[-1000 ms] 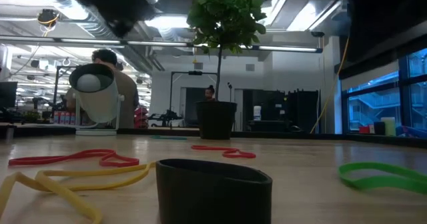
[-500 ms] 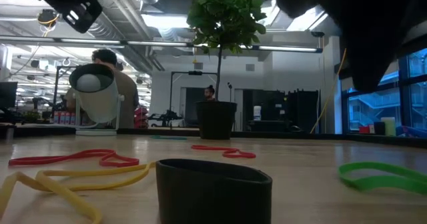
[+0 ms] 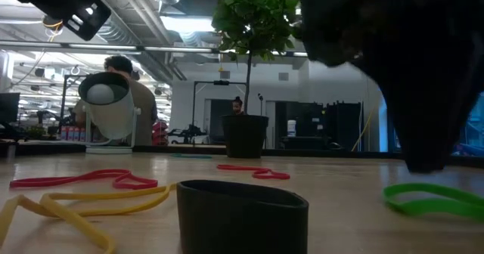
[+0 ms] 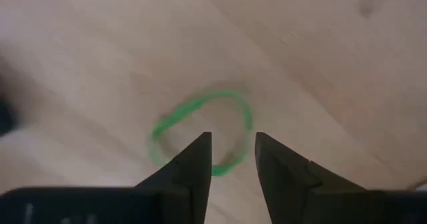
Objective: Pick and place rubber bands into bin
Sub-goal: Put the green rubber band into the gray bin
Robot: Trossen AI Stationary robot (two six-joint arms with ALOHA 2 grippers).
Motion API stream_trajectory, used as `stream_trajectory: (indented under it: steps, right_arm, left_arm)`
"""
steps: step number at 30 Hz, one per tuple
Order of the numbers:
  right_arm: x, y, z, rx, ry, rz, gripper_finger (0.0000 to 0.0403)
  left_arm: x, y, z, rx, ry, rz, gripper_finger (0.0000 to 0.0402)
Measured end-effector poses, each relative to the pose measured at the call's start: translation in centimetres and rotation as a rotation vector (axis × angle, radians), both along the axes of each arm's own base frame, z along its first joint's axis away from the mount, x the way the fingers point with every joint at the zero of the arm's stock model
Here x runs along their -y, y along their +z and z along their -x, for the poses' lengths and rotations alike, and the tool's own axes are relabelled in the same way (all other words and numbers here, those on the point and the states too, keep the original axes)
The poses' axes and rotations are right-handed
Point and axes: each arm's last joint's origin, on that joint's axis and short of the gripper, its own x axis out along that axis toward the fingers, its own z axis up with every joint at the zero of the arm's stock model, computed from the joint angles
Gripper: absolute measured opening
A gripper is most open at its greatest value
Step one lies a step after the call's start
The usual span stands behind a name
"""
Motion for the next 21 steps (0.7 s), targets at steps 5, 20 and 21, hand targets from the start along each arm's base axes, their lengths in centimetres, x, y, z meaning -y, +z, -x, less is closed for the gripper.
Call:
stream_trajectory:
  steps: [5,20,21]
  right_arm:
    - [-0.1,-1.4,-0.1,-0.034,-0.001,0.019,0.0111]
    - [0.1,3.8,-0.1,0.002,-0.054,0.01,0.0004]
    - [0.3,4.8,0.1,0.005,-0.053,0.018,0.0003]
  left_arm:
    - [0.1,0.0,0.0,-0.011,-0.014,0.025,0.0002]
    - [0.4,0.0,0.3,-0.012,-0.042,0.018,0.0002]
    - [0.4,0.0,0.3,-0.013,-0.041,0.018,0.0002]
